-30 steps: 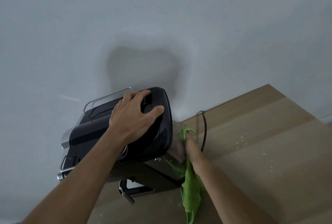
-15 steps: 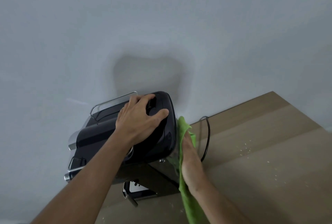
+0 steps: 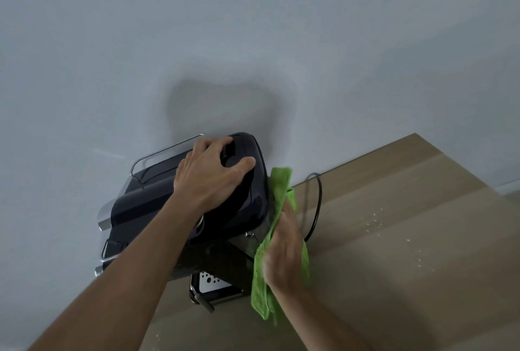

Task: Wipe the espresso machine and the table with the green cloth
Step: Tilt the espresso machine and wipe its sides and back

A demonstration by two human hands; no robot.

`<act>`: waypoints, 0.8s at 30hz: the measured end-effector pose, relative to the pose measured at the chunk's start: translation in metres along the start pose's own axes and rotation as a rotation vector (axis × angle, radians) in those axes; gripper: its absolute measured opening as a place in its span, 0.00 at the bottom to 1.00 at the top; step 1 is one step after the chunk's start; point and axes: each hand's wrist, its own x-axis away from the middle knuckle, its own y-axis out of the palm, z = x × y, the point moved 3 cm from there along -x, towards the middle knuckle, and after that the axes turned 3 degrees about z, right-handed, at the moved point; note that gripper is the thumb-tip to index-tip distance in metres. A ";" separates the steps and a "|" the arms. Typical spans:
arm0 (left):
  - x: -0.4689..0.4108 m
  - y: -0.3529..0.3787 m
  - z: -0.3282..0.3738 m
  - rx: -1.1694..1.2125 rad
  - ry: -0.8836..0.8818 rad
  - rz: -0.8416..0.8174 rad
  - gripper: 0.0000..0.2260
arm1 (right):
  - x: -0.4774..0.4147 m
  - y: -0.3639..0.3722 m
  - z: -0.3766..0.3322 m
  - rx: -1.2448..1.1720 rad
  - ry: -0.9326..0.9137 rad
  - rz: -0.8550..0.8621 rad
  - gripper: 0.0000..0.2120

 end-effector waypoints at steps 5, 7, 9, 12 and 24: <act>0.001 0.001 -0.001 -0.013 0.018 0.019 0.28 | 0.050 -0.037 0.072 0.247 0.239 0.074 0.23; 0.001 0.001 -0.001 -0.014 0.025 0.021 0.30 | 0.055 -0.036 0.078 0.206 0.373 0.089 0.24; 0.000 0.001 -0.002 -0.007 0.020 0.021 0.30 | 0.052 -0.031 0.073 0.127 0.437 0.186 0.28; 0.001 0.001 -0.002 -0.008 0.015 0.024 0.28 | 0.052 -0.026 0.074 -0.004 0.597 0.219 0.36; -0.002 0.001 -0.004 0.006 -0.012 0.038 0.28 | 0.035 0.007 -0.043 0.123 -0.188 0.086 0.21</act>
